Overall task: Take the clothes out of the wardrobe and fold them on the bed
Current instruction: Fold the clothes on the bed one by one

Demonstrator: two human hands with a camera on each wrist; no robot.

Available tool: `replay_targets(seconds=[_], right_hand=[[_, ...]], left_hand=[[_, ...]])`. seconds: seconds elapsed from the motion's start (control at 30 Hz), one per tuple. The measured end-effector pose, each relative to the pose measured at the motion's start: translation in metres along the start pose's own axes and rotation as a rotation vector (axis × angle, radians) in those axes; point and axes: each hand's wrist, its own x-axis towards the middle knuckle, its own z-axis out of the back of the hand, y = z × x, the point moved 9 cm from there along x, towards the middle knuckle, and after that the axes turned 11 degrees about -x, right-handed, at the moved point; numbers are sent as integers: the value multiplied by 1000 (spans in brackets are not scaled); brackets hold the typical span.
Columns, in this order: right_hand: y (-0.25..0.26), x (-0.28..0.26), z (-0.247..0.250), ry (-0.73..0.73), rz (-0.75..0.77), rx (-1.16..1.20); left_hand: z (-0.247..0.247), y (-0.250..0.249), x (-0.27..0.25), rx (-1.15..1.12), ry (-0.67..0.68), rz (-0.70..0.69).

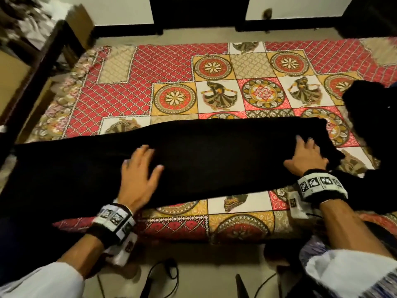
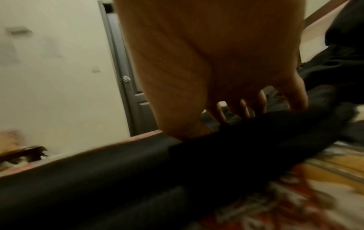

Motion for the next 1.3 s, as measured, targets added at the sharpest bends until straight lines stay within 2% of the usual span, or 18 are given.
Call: replay_targets(seconds=[0.07,0.1,0.17,0.23,0.3,0.37,0.43,0.57,0.7,0.77,0.8,0.87,0.93,0.97,1.0,1.07,1.17,1.3], right_hand=[[-19,2,-12,107,-88,-47],[-25,2,-12,120,-108,-55],[-19,1,-9,115,-117,-46],[2,-9,1,38,-87,-48],[40,-24,19,-162,80,-64],[95,-53,32,-311,337,-64],[143,-85,25,-277,513,-37],[171,-123,-38,-55,516,-156],[170,-133,-43,-20,459,-198],[194,-146,-27,-70,523,-192],[215,-161,-16,-133,602,-172],[264,-204,-2,-207,783,-91],[313,-253,-9,-166,948,-36],[334,-277,-21,-120,1018,-35],[351,-301,-35,-69,1079,-50],[368,-337,-63,-29,1147,-124],[361,-355,-81,-39,1138,-187],[363,-348,-56,3,1081,-64]], left_hand=[[32,93,-26,112,-91,326],[45,127,-42,166,-129,430],[69,167,-67,202,-180,574],[84,181,-72,146,-224,649],[99,174,-62,118,-294,624],[108,172,-53,150,-298,547],[115,187,-54,168,-289,563],[147,253,-83,137,-341,791],[176,278,-83,110,-368,881],[191,286,-80,60,-374,964],[199,289,-75,71,-365,953],[209,279,-49,181,-287,750],[188,256,-12,270,-91,438],[174,246,2,273,-5,343],[162,242,11,256,66,328],[151,257,15,224,155,472],[165,292,7,206,170,681],[194,311,-6,72,-11,845]])
